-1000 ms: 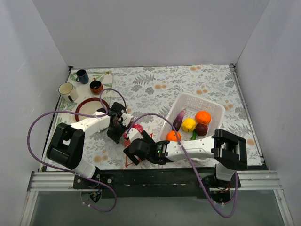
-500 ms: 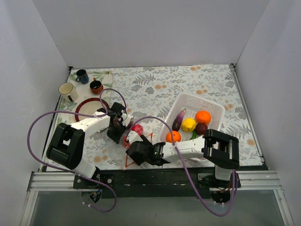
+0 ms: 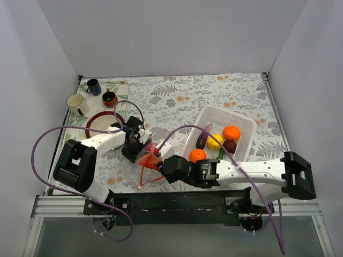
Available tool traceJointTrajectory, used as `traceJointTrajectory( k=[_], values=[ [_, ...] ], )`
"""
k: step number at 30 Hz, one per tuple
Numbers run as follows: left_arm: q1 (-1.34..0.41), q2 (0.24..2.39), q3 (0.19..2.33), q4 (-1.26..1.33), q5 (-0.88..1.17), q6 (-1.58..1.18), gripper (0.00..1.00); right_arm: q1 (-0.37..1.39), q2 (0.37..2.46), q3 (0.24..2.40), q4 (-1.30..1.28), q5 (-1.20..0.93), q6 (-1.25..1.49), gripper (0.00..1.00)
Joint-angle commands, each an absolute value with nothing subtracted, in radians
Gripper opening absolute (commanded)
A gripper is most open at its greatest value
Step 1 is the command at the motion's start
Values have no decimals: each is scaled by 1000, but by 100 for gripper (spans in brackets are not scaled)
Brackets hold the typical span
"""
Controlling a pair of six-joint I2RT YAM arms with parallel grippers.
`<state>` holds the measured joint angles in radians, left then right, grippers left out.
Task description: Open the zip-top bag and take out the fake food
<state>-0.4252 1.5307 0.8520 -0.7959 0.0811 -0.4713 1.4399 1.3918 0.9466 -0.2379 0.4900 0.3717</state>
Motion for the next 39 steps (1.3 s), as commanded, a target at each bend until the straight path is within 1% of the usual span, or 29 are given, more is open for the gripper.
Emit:
traceJointTrajectory(
  k=[1, 6, 9, 10, 12, 13, 15, 16, 17, 18, 19, 21, 22, 24, 25, 26, 27, 31, 35, 36, 37, 39],
  values=[
    [-430, 1537, 870, -779, 64, -465, 0, 1468, 1242, 894, -421, 515, 483, 18],
    [-431, 1552, 870, -773, 66, -466, 0, 1509, 1063, 842, -622, 580, 629, 16],
    [-430, 1562, 874, -773, 72, -469, 0, 1522, 962, 874, -727, 682, 731, 14],
    [-430, 1562, 877, -773, 72, -469, 0, 1523, 925, 885, -798, 752, 777, 11],
    [-430, 1556, 888, -778, 74, -472, 0, 1522, 896, 906, -850, 828, 817, 10],
    [-430, 1551, 894, -784, 83, -476, 0, 1522, 882, 925, -914, 906, 840, 10],
    [-430, 1516, 935, -814, 112, -485, 0, 1517, 888, 946, -1001, 989, 937, 11],
    [-430, 1499, 955, -827, 145, -486, 0, 1511, 916, 972, -1059, 1065, 1001, 12],
    [-430, 1487, 981, -844, 162, -494, 0, 1500, 936, 985, -1212, 1098, 1143, 13],
    [-430, 1458, 1029, -870, 176, -495, 0, 1476, 957, 992, -1288, 1127, 1229, 15],
    [-430, 1444, 1057, -885, 205, -503, 0, 1454, 989, 994, -1304, 1153, 1204, 26],
    [-430, 1405, 1127, -922, 219, -509, 0, 1363, 1014, 965, -1302, 1151, 1221, 38],
    [-430, 1396, 1147, -933, 225, -511, 0, 1335, 1038, 954, -1302, 1137, 1230, 47],
    [-431, 1381, 1179, -971, 242, -509, 0, 1280, 1064, 936, -1301, 1126, 1255, 54],
    [-430, 1368, 1193, -980, 242, -508, 0, 1269, 1092, 934, -1299, 1123, 1258, 77],
    [-430, 1364, 1190, -986, 238, -506, 0, 1263, 1104, 940, -1299, 1124, 1258, 93],
    [-430, 1359, 1186, -991, 233, -505, 0, 1255, 1118, 945, -1301, 1126, 1258, 99],
    [-430, 1345, 1138, -988, 219, -506, 0, 1252, 1187, 1002, -1305, 1143, 1217, 98],
    [-430, 1293, 1108, -976, 226, -517, 0, 1278, 1212, 1092, -1286, 1152, 1146, 98],
    [-430, 1281, 1100, -967, 225, -518, 0, 1325, 1207, 1103, -1260, 1157, 1120, 98],
    [-430, 1266, 1092, -960, 227, -518, 0, 1357, 1197, 1111, -1173, 1161, 1070, 99],
    [-430, 1220, 1042, -933, 218, -511, 0, 1455, 1181, 1105, -1057, 1161, 915, 99]
  ],
)
